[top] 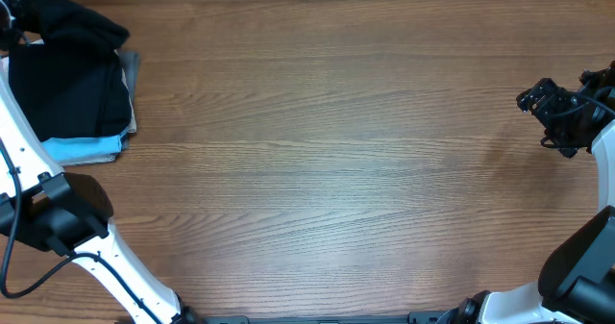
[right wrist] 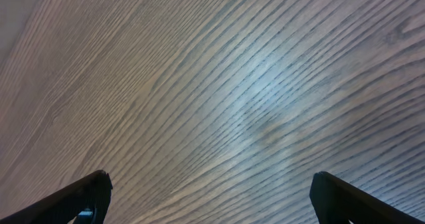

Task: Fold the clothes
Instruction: 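Carry the polo left and lower it onto the clothes stack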

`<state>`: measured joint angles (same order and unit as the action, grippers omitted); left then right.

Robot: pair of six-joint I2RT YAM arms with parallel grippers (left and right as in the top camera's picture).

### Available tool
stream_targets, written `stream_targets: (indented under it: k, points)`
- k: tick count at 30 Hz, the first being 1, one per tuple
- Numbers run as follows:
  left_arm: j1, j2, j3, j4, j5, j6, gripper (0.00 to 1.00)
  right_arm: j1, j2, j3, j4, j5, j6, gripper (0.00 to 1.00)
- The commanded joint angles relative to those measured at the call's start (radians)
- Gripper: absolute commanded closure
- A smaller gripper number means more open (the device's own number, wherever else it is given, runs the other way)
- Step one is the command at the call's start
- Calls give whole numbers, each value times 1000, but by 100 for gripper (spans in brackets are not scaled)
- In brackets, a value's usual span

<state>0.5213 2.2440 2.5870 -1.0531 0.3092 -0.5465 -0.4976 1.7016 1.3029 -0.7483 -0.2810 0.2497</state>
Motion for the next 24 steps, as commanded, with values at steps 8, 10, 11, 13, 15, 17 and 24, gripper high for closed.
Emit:
stream_targets:
  k: [8, 10, 11, 13, 15, 17, 24]
  points:
    - [29, -55, 43, -37, -32, 105, 96, -1, -8, 11, 5, 4, -3, 0]
    - [29, -55, 43, -78, -82, 105, 96, -1, -8, 11, 5, 3, -3, 0]
    - [29, -55, 43, -98, -105, 104, 96, -1, -8, 11, 5, 3, -3, 0]
    - [31, -55, 43, -130, -143, 101, 96, -1, -8, 11, 5, 3, -3, 0]
    - [35, -55, 43, -164, -183, 101, 96, -1, -8, 11, 5, 3, -3, 0]
    - [38, -55, 43, -201, -220, 101, 96, -1, -8, 11, 5, 3, -3, 0]
    - [39, -54, 18, -332, -394, 67, 96, -1, -8, 11, 5, 4, -3, 0]
